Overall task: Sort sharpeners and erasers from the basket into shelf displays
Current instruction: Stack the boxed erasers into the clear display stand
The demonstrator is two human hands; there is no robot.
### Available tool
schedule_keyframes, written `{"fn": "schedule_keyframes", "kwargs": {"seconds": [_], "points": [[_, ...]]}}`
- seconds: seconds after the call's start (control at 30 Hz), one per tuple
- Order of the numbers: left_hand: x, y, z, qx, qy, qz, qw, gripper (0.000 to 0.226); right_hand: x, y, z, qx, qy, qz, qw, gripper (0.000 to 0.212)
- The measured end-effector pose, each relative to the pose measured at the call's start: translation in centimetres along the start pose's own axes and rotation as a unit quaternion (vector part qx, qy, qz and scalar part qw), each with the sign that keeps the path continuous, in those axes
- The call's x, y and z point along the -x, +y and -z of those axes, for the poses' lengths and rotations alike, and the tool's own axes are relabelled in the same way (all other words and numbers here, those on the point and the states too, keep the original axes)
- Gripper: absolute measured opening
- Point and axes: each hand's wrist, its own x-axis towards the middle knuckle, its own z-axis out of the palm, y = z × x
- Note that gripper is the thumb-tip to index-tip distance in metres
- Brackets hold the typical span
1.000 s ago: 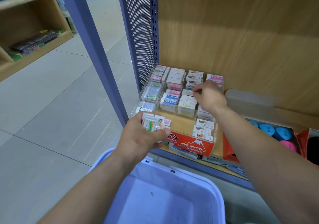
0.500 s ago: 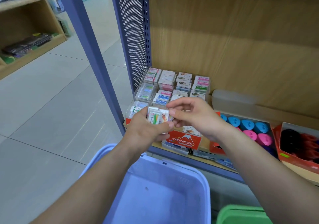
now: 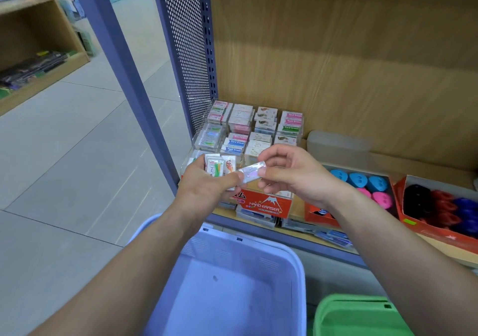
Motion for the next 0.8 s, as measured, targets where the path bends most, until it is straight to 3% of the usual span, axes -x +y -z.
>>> {"fn": "schedule_keyframes", "kwargs": {"seconds": [0.1, 0.23, 0.5, 0.6, 0.8], "points": [[0.0, -0.1, 0.1, -0.027, 0.003, -0.003, 1.000, 0.040, 0.2, 0.1, 0.0, 0.047, -0.009, 0.001, 0.999, 0.026], [0.0, -0.4, 1.0, -0.106, 0.020, -0.005, 0.994, 0.039, -0.3, 0.8, 0.4, 0.166, 0.022, -0.014, 0.986, 0.018], [0.2, -1.3, 5.4, -0.155, 0.045, 0.030, 0.986, 0.038, -3.1, 4.0, 0.9, 0.161, 0.121, -0.063, 0.977, 0.019], [0.2, -1.7, 7.0, -0.160, 0.059, 0.038, 0.985, 0.040, -4.8, 4.8, 0.0, 0.152, 0.138, -0.051, 0.977, 0.016], [-0.1, -2.2, 8.4, -0.159, 0.057, 0.041, 0.985, 0.036, -10.6, 6.5, -1.9, 0.294, 0.168, 0.028, 0.941, 0.014]]}}
